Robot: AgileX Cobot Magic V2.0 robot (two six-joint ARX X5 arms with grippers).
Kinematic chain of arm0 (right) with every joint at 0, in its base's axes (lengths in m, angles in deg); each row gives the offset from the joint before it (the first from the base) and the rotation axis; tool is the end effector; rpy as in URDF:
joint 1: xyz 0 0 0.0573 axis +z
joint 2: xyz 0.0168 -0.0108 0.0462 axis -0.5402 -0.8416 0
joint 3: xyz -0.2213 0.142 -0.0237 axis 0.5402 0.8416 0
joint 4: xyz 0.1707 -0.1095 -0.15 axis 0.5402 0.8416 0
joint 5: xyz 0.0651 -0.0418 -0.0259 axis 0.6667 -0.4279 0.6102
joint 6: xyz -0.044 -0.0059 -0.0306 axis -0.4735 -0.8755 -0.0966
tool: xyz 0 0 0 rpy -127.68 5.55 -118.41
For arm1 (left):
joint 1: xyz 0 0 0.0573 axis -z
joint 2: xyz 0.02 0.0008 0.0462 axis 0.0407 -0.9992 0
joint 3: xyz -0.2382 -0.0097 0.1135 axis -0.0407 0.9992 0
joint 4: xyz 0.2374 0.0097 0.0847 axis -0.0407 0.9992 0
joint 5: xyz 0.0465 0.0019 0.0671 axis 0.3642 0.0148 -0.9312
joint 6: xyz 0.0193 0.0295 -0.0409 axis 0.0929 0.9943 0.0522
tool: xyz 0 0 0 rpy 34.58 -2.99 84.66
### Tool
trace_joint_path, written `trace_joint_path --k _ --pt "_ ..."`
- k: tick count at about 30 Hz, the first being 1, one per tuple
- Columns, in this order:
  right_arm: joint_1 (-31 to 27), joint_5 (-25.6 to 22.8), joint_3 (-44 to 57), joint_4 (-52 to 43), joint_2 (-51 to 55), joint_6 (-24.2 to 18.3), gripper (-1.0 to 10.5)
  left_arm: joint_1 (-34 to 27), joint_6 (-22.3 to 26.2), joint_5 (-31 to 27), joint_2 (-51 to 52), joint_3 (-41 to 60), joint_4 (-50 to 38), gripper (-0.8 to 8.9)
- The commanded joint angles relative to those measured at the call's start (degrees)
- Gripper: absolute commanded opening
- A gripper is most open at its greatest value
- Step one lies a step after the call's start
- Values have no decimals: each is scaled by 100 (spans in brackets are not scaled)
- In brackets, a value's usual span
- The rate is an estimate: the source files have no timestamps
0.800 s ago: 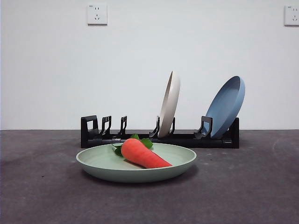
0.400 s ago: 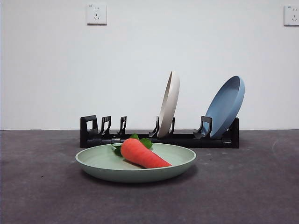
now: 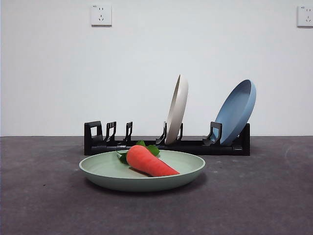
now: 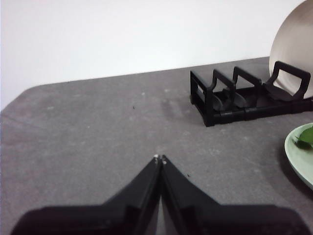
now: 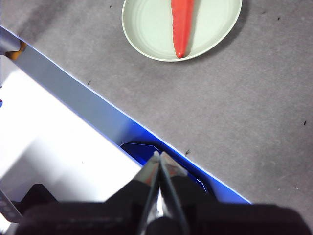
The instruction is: Take the green plate from the plate rack,put the plate on the table,take the carrot from the table,put the carrot in the plate
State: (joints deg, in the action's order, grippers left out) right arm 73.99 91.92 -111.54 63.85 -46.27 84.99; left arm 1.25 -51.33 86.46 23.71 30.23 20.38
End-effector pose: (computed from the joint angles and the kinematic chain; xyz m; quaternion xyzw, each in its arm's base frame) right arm 0.0743 0.0713 0.3237 -0.0518 0.4435 0.3476 0.8245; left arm 0.0980 -0.0005 0.1594 0.0361 0.0468 -0.0333 0.9977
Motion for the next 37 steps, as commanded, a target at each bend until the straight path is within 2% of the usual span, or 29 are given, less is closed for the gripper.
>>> trace_joint_path --k 1,9,30,32,34,37 --pt "13 -13 13 -33 4 7 2 -20 -127 2 24 85 77 -1" --pt "13 -13 13 -33 4 7 2 -17 -162 7 31 85 538 -1" --pt "-20 -48 13 -50 13 -79 2 -17 -162 -2 31 85 531 -1" --pt "-229 -319 17 -212 155 -501 2 -17 -162 -2 31 85 531 -1" --pt "-542 -461 90 -586 313 -688 2 -17 -162 -2 31 85 529 -1" --pt "-1325 -382 382 -1545 693 -763 2 -17 -162 -4 31 85 531 -1"
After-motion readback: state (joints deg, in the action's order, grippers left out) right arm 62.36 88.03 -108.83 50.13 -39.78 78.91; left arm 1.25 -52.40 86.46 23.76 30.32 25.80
